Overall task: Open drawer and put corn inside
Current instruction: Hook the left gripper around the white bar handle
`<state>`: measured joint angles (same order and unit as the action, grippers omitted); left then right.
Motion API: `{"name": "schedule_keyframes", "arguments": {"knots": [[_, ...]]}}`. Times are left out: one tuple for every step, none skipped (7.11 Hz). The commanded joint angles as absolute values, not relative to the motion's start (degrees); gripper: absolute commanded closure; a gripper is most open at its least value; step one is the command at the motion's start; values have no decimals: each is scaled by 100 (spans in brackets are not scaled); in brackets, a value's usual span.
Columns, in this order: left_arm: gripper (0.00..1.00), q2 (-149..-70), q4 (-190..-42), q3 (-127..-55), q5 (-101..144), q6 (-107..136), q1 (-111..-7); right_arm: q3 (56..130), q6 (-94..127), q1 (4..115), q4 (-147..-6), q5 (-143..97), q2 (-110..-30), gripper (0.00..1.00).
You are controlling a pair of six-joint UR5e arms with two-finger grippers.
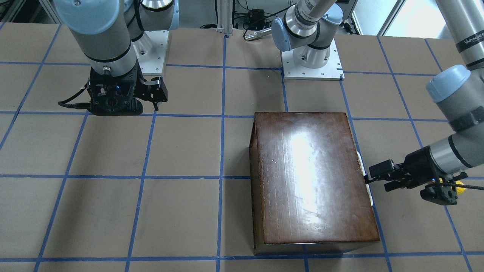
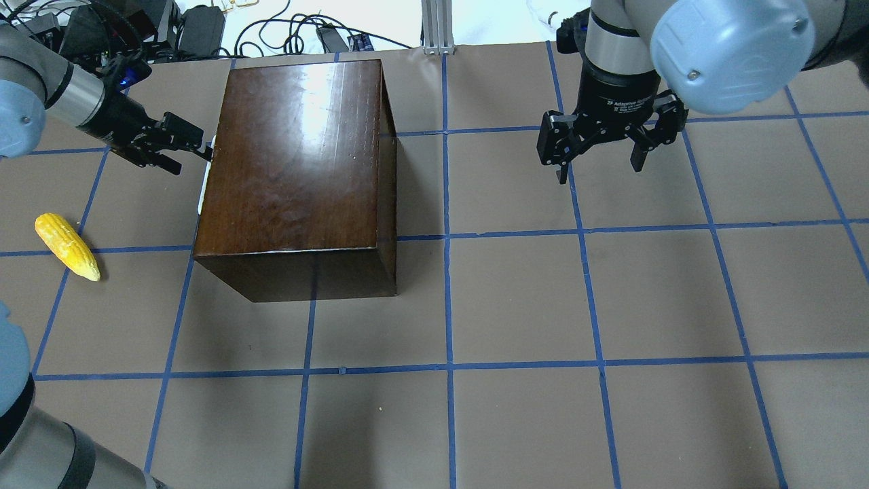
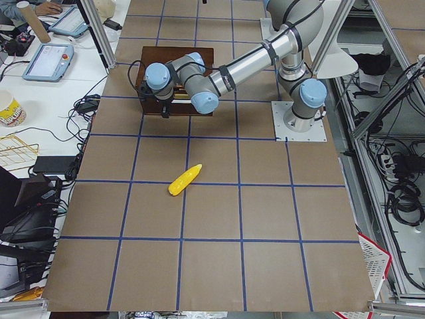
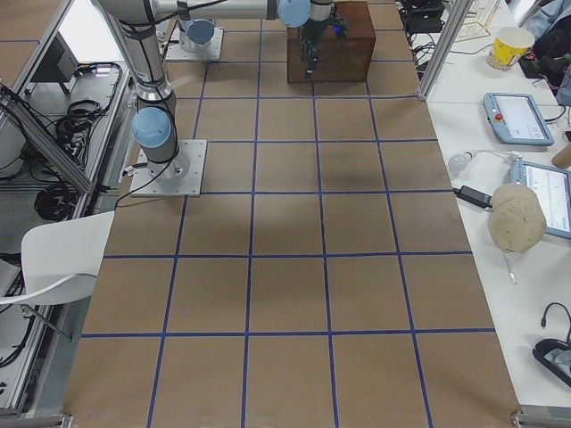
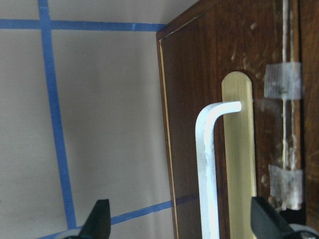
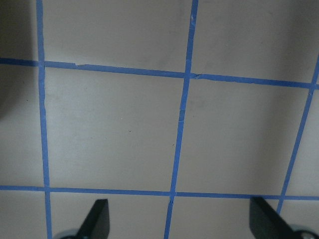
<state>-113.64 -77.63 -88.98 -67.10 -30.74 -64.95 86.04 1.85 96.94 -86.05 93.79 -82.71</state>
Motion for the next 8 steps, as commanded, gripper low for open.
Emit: {"name": "schedule_keyframes", "arguments": {"knots": [[0,-11469,-7769,-8912,-6715,-3067,-6486,8604,185,9694,-8604,9378,-8271,0],[0,-11522,-7778,-8930,-6715,-3067,-6495,8604,185,9694,-8604,9378,-8271,0],[0,-11566,-7770,-8930,-6724,-3067,-6486,8604,185,9694,-8604,9387,-8271,0],[0,-11593,-7770,-8930,-6724,-3067,-6486,8604,185,9694,-8604,9378,-8271,0],[0,-11636,-7770,-8921,-6724,-3067,-6486,8604,185,9694,-8604,9378,-8271,0],[0,-11637,-7770,-8912,-6732,-3067,-6478,8604,185,9694,-8604,9378,-8271,0],[0,-11637,-7770,-8912,-6741,-3067,-6443,8604,185,9694,-8604,9378,-8271,0],[0,-11637,-7770,-8877,-6907,-3059,-6442,8604,185,9694,-8604,9387,-8271,0]]}}
